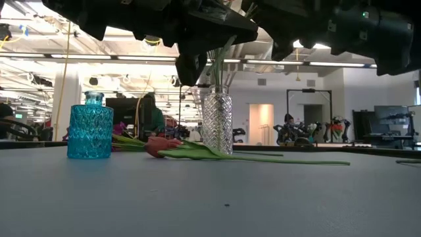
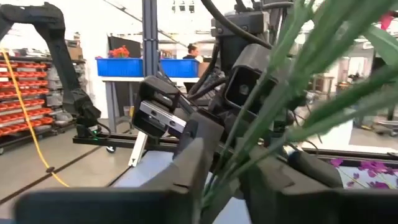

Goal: Sort flowers into vase by color
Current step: Put the red flowers into the transparent vase

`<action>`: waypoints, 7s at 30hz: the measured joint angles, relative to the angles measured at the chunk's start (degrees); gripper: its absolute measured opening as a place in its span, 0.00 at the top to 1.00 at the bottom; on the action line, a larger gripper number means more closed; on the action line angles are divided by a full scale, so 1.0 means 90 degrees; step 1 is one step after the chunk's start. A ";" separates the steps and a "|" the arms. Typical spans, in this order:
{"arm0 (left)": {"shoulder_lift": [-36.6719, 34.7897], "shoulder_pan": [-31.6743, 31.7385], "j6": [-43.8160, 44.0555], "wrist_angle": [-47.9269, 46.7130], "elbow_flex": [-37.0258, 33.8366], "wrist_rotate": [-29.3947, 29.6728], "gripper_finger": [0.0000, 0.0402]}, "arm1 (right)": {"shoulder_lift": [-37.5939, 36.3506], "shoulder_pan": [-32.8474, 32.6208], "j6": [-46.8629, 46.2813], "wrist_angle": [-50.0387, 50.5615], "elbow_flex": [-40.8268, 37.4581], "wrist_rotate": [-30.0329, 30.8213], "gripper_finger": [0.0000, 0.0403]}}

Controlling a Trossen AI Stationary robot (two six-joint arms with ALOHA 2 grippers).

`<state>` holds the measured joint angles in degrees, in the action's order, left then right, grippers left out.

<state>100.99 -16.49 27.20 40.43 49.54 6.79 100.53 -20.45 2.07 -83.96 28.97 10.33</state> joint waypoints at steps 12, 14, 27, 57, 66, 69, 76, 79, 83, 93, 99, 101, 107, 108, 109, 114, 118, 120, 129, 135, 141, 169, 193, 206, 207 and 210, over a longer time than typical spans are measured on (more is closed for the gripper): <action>-0.0397 0.0103 -0.0408 -0.0714 0.0000 0.0032 0.68 | -0.0620 0.0037 0.0110 0.0046 -0.0516 0.0297 0.95; -0.0729 0.0183 -0.0411 -0.1348 0.0000 0.0016 0.64 | -0.1017 0.0066 0.0117 0.0037 -0.0851 0.0524 0.95; -0.1663 0.0293 -0.0582 -0.4677 0.0002 0.2588 0.59 | -0.2642 0.1068 0.0596 0.0785 -0.1364 0.1481 0.95; -0.1229 0.1656 -0.1954 -0.0870 -0.1722 0.0573 0.59 | -0.2625 0.1912 0.0348 0.2334 -0.0447 0.0672 0.95; -0.1003 0.1780 -0.2071 -0.0385 -0.1719 0.0136 0.59 | -0.2578 0.1999 0.0121 0.2486 -0.0375 0.0494 0.95; -0.1003 0.1780 -0.2115 -0.0381 -0.1719 0.0135 0.59 | -0.2452 0.1999 0.0108 0.2589 -0.0248 0.0487 0.95; -0.1003 0.1775 -0.2115 -0.0450 -0.1719 0.0121 0.59 | -0.2089 0.2001 0.0103 0.2634 0.0036 0.0338 0.95; -0.1003 0.1780 -0.2115 -0.0454 -0.1719 0.0157 0.59 | -0.2077 0.2000 0.0084 0.2764 0.0081 0.0337 0.95; -0.1003 0.1778 -0.2149 -0.0432 -0.1719 0.0153 0.59 | -0.2277 0.1999 0.0031 0.3103 0.0126 0.0337 0.95; -0.1003 0.1778 -0.2222 -0.0409 -0.1719 0.0152 0.59 | -0.3070 0.1897 0.0584 0.3508 0.0126 0.0852 0.94; -0.1003 0.1778 -0.2221 -0.0409 -0.1719 0.0151 0.59 | -0.3339 0.1902 0.0167 0.4166 0.0126 0.0856 0.94; -0.1003 0.1778 -0.2219 -0.0408 -0.1719 0.0151 0.59 | -0.3338 0.1899 0.0069 0.4261 0.0126 0.0855 0.94; -0.1003 0.1778 -0.2216 -0.0377 -0.1719 0.0151 0.59 | -0.3332 0.1890 -0.0069 0.4291 0.0126 0.0721 0.94; -0.1003 0.1778 -0.2209 -0.0379 -0.1719 0.0151 0.59 | -0.3334 0.1872 -0.0086 0.4291 0.0126 0.0721 0.94; -0.1003 0.1778 -0.2190 -0.0377 -0.1719 0.0151 0.59 | -0.3334 0.1855 -0.0094 0.4292 0.0126 0.0720 0.94; -0.1003 0.1778 -0.2165 -0.0379 -0.1719 0.0151 0.59 | -0.3339 0.1848 -0.0255 0.4385 0.0126 0.0648 0.94; -0.1003 0.1778 -0.2150 -0.0379 -0.1719 0.0150 0.59 | -0.3339 0.1853 -0.0283 0.4414 0.0126 0.0649 0.94; -0.1003 0.1778 -0.2133 -0.0379 -0.1719 0.0151 0.59 | -0.3314 0.1855 -0.0289 0.4415 0.0126 0.0648 0.94; -0.1003 0.1778 -0.2058 -0.0379 -0.1719 0.0144 0.59 | -0.2616 0.1916 -0.0353 0.3824 0.0126 0.0626 0.94; -0.1003 0.1778 -0.2095 -0.0375 -0.1719 0.0134 0.59 | -0.2639 0.1914 -0.0356 0.3888 0.0126 0.0622 0.94; -0.1003 0.1778 -0.2148 -0.0356 -0.1719 0.0141 0.59 | -0.2828 0.1965 -0.0512 0.4439 0.0276 0.0599 0.94; -0.1001 0.1778 -0.2156 -0.0246 -0.1715 0.0114 0.59 | -0.1552 0.2123 -0.0852 0.6117 0.1491 0.0327 0.94; -0.1001 0.1778 -0.2019 -0.0213 -0.1715 0.0115 0.59 | -0.2261 0.2205 -0.0601 0.8742 0.2178 -0.0187 0.42; -0.1001 0.1778 -0.1886 -0.0214 -0.1715 0.0104 0.59 | -0.2261 0.2369 -0.0657 0.9543 0.2599 0.0012 0.41; -0.1001 0.1778 -0.1886 -0.0212 -0.1715 0.0104 0.59 | -0.2261 0.2373 -0.0663 0.9542 0.2601 0.0022 0.41; -0.1001 0.1778 -0.1879 -0.0214 -0.1715 0.0101 0.59 | -0.2261 0.2378 -0.0663 0.9544 0.2601 0.0024 0.41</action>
<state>91.98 -0.49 10.28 38.50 34.11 7.69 80.18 0.95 -3.90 1.93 52.38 10.55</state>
